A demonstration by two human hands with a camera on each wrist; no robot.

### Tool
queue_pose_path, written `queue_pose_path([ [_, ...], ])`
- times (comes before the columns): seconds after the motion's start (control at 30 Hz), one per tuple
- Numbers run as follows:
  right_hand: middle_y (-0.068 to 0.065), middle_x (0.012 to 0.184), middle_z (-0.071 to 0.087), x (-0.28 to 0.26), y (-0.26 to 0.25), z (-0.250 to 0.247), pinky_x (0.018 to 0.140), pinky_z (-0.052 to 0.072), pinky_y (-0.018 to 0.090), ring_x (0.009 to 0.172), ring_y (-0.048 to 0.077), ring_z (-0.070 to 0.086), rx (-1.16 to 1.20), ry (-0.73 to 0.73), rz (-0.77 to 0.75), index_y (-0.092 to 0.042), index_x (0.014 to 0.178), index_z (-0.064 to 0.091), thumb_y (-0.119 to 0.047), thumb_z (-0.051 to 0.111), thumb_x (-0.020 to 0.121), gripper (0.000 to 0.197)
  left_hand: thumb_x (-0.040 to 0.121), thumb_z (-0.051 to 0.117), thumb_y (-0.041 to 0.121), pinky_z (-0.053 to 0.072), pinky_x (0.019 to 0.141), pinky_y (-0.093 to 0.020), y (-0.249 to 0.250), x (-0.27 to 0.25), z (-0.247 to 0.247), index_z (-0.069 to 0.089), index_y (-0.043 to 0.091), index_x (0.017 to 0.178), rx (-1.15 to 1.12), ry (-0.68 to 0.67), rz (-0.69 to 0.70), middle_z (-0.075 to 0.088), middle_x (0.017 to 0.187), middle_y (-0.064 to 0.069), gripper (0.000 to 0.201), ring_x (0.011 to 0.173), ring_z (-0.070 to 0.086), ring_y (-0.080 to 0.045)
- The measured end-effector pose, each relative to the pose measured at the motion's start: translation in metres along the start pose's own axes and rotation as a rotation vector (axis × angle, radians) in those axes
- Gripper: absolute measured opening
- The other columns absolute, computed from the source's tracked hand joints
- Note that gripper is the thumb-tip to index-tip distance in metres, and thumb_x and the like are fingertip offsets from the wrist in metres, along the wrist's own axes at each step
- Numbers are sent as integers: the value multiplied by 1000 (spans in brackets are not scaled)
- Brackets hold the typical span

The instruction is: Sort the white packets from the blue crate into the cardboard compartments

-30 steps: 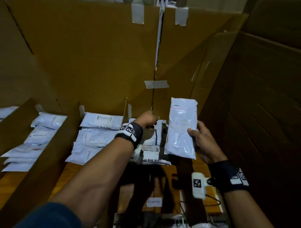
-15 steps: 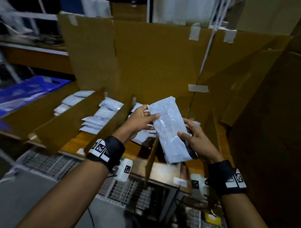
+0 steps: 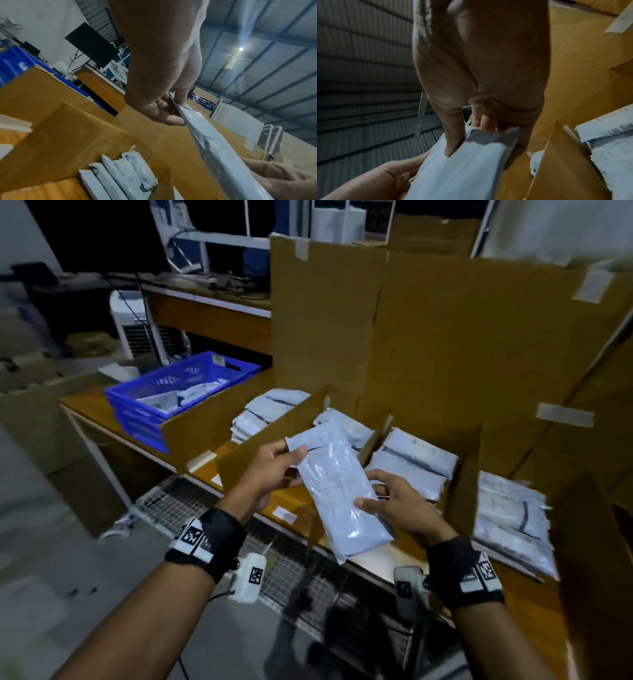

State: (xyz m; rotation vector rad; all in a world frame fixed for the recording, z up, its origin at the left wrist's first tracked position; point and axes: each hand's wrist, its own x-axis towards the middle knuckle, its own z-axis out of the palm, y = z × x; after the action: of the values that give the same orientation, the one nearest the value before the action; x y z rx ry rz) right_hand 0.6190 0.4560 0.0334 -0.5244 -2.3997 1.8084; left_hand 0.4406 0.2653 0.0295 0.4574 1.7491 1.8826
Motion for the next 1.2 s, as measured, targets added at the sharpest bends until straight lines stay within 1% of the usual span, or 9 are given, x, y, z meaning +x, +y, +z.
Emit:
queue_pose_path([
  [0.2,4,112,78,72,-11,75,93,61,50,102,21,75,-102,78,34,-22,130,63,-19,78,96,37,102,71,26,61,67,-28,-5,47,-101,75,12,118,11,16,-60,82,105,-6,21,83,77,-15],
  [0.4,-10,137,55,107,-32,115,82,55,26,118,11,56,-408,156,-17,-38,154,27,-57,94,69,109,100,73,16,62,69,-27,6,97,-132,72,9,124,-57,-19,-80,81,111,-7,25,90,79,-17],
  [0.5,-2,155,44,134,-37,118,99,53,48,134,23,49,-726,192,-40,-37,158,14,-66,88,67,121,100,73,13,62,68,-28,14,125,-127,68,7,125,-26,-30,-74,79,113,-13,26,84,79,-15],
  [0.63,9,149,48,181,-33,101,91,56,52,128,35,57,-907,266,1,-28,158,17,-45,82,74,108,101,70,7,65,71,-32,17,166,-123,65,10,122,65,-44,-62,77,111,-12,22,89,79,-21],
  [0.8,15,125,70,250,-25,66,80,47,36,113,38,64,-760,201,42,-18,145,48,-10,74,85,66,99,71,3,65,85,-37,18,219,-119,61,24,99,144,-64,-74,73,98,-6,23,88,75,-17],
  [0.9,8,118,72,284,-22,36,86,52,36,106,29,66,-670,174,72,-24,129,62,-6,69,88,45,97,74,7,66,85,-37,24,257,-118,63,19,113,241,-86,-102,75,116,-11,23,97,77,-23],
  [1.0,9,110,70,318,-22,6,87,54,42,100,30,64,-741,120,156,-20,125,61,-2,64,89,40,97,75,20,61,89,-36,24,291,-122,64,23,121,681,-79,47,74,112,-2,27,102,73,-20],
  [1.07,8,110,68,340,-21,-9,89,56,46,101,30,63,-778,81,270,-20,123,60,0,70,81,48,98,74,28,54,96,-35,18,309,-125,62,21,133,971,-139,149,69,128,-3,38,118,65,-23],
  [1.2,8,107,68,381,-11,-19,85,59,46,102,32,64,-873,-32,412,-16,120,57,0,75,74,53,102,65,31,38,117,-41,-7,338,-126,33,14,162,1235,-387,126,42,164,-13,70,147,44,-33],
])
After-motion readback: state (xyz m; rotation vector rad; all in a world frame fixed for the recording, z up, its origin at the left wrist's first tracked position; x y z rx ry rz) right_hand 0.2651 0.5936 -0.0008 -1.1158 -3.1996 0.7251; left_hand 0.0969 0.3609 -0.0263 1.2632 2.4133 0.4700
